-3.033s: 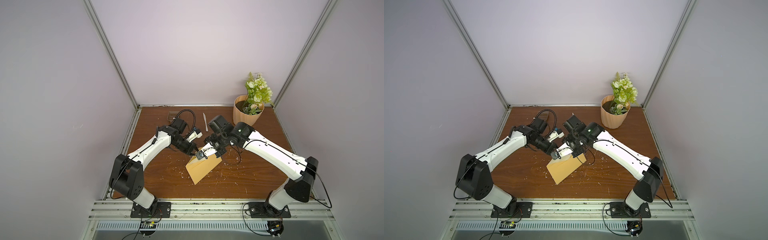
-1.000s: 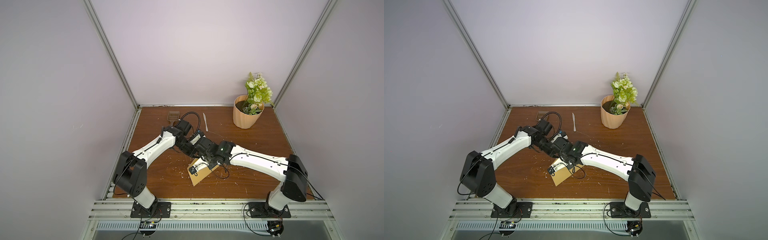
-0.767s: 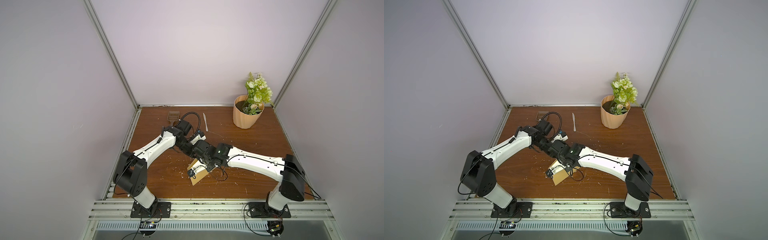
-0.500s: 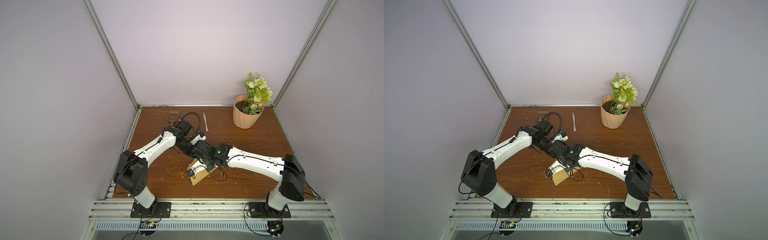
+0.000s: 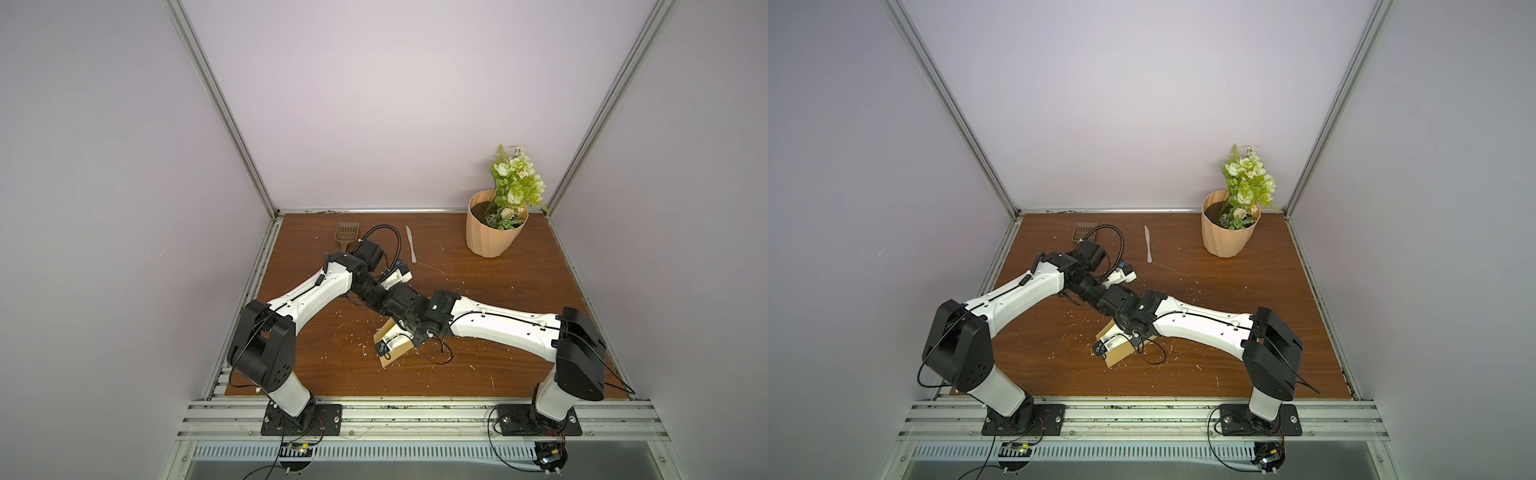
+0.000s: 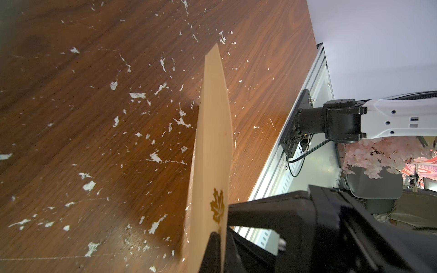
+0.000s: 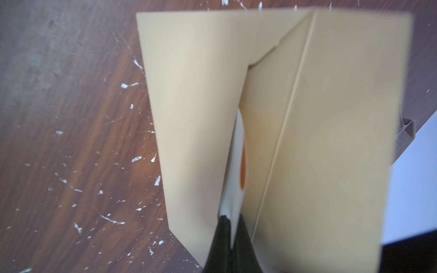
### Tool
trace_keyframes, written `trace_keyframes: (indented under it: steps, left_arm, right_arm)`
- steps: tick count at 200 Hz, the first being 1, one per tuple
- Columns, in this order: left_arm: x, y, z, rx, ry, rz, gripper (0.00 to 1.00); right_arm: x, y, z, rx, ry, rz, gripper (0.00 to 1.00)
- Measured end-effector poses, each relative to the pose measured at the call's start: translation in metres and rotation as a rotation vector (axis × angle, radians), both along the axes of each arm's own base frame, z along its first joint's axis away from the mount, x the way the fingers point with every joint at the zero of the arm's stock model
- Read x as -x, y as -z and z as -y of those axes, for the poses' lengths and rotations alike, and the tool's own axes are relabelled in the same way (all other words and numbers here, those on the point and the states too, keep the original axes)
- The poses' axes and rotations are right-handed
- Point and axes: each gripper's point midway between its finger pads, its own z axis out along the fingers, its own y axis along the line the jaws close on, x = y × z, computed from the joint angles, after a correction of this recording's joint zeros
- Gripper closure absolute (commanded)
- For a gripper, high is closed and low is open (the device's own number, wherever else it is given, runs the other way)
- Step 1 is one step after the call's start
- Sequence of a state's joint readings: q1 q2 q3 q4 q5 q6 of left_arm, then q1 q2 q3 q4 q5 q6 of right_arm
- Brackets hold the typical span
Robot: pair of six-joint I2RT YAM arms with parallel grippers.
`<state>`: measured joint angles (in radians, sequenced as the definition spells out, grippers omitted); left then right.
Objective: Fold the letter paper in half and place it into the envelope
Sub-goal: Place the letter paper in the envelope.
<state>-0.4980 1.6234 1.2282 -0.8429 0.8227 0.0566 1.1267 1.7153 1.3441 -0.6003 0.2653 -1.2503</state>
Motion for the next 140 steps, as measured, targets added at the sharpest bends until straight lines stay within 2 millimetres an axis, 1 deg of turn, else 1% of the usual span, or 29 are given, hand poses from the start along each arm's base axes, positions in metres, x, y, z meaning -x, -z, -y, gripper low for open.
trace_keyframes:
  steps: [53, 104, 130, 140]
  left_arm:
    - [0.0018, 0.0030, 0.0016, -0.013, 0.009, 0.002, 1.00]
    - [0.0028, 0.0044, 0.0025, -0.020, 0.013, 0.004, 1.00]
    - [0.0031, 0.0042, 0.0028, -0.018, 0.015, 0.003, 1.00]
    - [0.0032, 0.0041, 0.0029, -0.017, 0.015, 0.003, 1.00]
  right_arm:
    - [-0.0011, 0.0047, -0.0019, -0.001, 0.013, -0.005, 1.00]
    - [-0.0026, 0.0047, -0.0019, 0.007, 0.043, -0.005, 1.00]
    - [-0.0009, 0.0020, -0.0007, 0.004, 0.064, -0.023, 0.89]
    - [0.0002, 0.0013, -0.0002, 0.003, 0.069, -0.031, 0.86]
